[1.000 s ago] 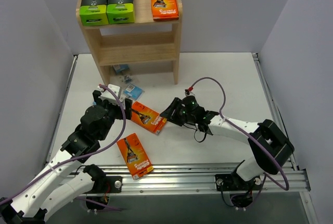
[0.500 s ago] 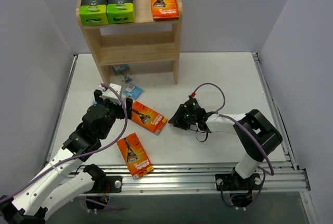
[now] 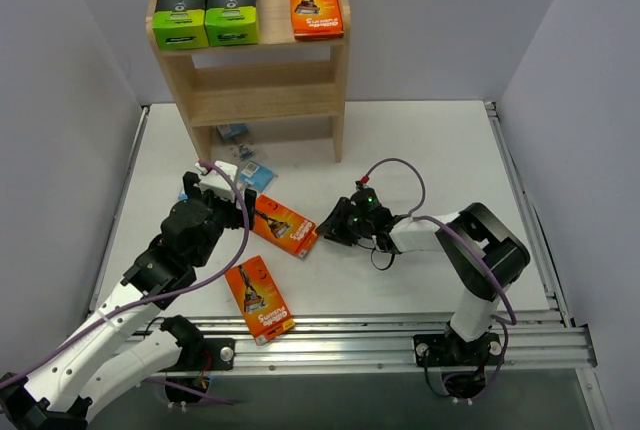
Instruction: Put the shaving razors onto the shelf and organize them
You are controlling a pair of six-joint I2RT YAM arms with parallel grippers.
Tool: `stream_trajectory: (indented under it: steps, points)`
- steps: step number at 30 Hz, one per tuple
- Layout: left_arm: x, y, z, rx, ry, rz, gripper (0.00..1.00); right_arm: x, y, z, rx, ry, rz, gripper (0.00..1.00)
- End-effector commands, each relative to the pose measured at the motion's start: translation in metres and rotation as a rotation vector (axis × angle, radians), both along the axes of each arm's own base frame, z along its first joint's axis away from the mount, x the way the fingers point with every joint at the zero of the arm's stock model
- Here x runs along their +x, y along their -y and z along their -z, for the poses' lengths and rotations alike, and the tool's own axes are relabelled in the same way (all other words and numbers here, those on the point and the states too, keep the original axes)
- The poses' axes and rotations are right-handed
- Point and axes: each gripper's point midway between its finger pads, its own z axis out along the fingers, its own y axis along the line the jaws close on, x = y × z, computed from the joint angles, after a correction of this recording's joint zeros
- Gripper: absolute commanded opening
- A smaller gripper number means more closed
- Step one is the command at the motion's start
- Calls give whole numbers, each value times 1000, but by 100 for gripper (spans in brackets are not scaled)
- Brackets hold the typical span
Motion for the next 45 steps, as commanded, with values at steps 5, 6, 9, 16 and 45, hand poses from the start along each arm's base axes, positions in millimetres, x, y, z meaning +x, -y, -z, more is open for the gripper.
stream_trajectory:
  steps: [5,6,9,16,45]
  points:
    - [1,-2,-24,-19,49,-9,94,1,-13,6,8,-3,-24,31]
    - [1,-1,-24,-19,49,-7,94,1,-14,7,10,-5,-27,30]
    - [1,-2,-25,-20,50,-7,94,1,-15,8,16,-11,-24,26]
    - [1,-1,-24,-20,49,-6,94,0,-18,4,54,-14,-14,11]
    - [-42,73,-46,-25,-56,476,94,18,3,-205,377,192,241,0]
